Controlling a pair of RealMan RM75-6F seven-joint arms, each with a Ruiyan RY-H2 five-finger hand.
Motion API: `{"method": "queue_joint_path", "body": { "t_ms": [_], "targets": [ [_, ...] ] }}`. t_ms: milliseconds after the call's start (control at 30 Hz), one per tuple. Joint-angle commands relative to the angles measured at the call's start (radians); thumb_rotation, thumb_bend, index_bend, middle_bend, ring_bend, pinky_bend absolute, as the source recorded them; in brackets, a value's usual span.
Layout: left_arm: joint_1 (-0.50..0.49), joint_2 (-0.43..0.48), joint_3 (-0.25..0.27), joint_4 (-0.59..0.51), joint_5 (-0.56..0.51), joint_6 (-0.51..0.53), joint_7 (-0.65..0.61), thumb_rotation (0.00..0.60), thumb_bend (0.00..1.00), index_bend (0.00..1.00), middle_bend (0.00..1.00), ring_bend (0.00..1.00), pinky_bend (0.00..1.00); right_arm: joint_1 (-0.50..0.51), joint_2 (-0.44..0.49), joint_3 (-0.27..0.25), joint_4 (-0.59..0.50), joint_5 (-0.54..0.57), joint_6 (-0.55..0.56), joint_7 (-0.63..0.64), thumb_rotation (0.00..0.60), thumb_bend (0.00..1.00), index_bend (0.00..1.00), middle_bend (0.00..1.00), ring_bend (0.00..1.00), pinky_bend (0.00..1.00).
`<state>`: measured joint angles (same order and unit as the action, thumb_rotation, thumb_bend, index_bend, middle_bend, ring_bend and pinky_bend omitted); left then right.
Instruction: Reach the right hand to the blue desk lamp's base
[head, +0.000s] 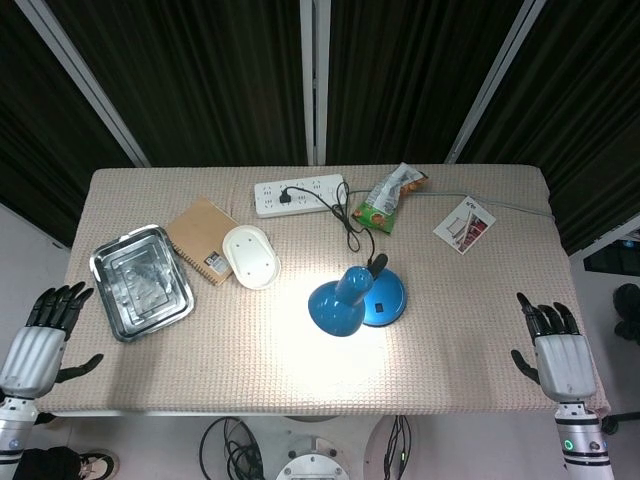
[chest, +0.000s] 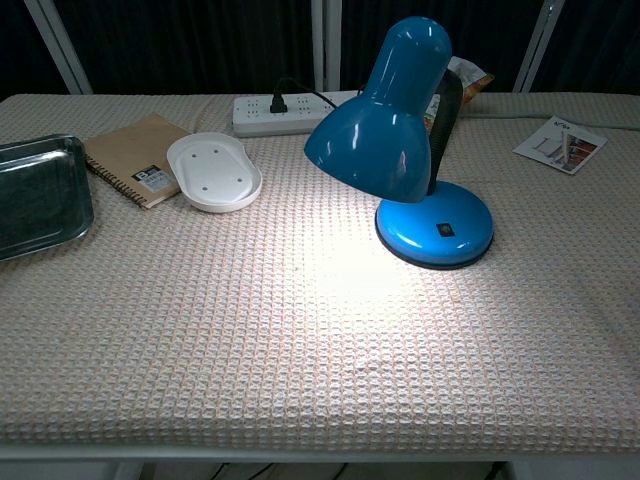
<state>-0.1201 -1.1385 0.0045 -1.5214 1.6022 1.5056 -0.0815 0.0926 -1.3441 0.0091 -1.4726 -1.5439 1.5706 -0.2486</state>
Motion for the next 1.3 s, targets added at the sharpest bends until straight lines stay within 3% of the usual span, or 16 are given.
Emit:
{"method": "queue_joint_path", "body": {
  "t_ms": [33,100,200,333,433,567,900,1300],
  "targets": [
    [0.001,-0.002,0.001,0.001,0.0,0.0,-0.002,0.6,0.14,0.0,0.0,0.0,0.0,0.015,-0.016,0.006,0.001,-0.018,-0.015,0.003,0.6,0.16,0.0,0.81,0.71,0.76],
    [0.001,-0.003,0.003,0.002,0.002,-0.002,0.001,0.6,0.14,0.0,0.0,0.0,0.0,0.029,-0.031,0.005,0.006,-0.03,-0.033,0.006,0.6,0.16,0.0,0.92,0.82,0.88],
    [0.001,-0.002,0.004,-0.001,0.003,-0.002,0.007,0.6,0.14,0.0,0.0,0.0,0.0,0.054,-0.044,0.001,-0.008,-0.04,-0.08,-0.007,0.6,0.19,0.0,0.99,0.91,0.99],
    [0.001,0.003,0.0,-0.008,0.001,0.001,0.006,0.6,0.14,0.0,0.0,0.0,0.0,0.096,-0.069,-0.006,-0.034,-0.053,-0.159,-0.038,0.6,0.4,0.0,1.0,0.93,1.0],
    [-0.001,0.003,-0.001,-0.009,-0.002,-0.005,0.008,0.6,0.14,0.0,0.0,0.0,0.0,0.131,-0.095,-0.009,-0.048,-0.035,-0.24,-0.082,0.6,0.48,0.0,1.0,0.93,1.0],
    [-0.003,0.002,0.0,-0.004,-0.01,-0.017,0.011,0.6,0.14,0.0,0.0,0.0,0.0,0.175,-0.126,-0.003,-0.078,0.019,-0.351,-0.156,0.6,0.49,0.0,1.0,0.93,1.0],
    [-0.007,0.004,-0.005,0.018,-0.029,-0.034,-0.019,0.6,0.14,0.0,0.0,0.0,0.0,0.267,-0.197,0.055,-0.117,0.164,-0.504,-0.296,0.6,0.5,0.0,1.0,0.93,1.0],
    [-0.008,-0.002,-0.007,0.041,-0.037,-0.041,-0.046,0.6,0.14,0.0,0.0,0.0,0.0,0.338,-0.257,0.081,-0.105,0.245,-0.557,-0.338,0.6,0.52,0.0,1.0,0.93,1.0]
  ]
}}
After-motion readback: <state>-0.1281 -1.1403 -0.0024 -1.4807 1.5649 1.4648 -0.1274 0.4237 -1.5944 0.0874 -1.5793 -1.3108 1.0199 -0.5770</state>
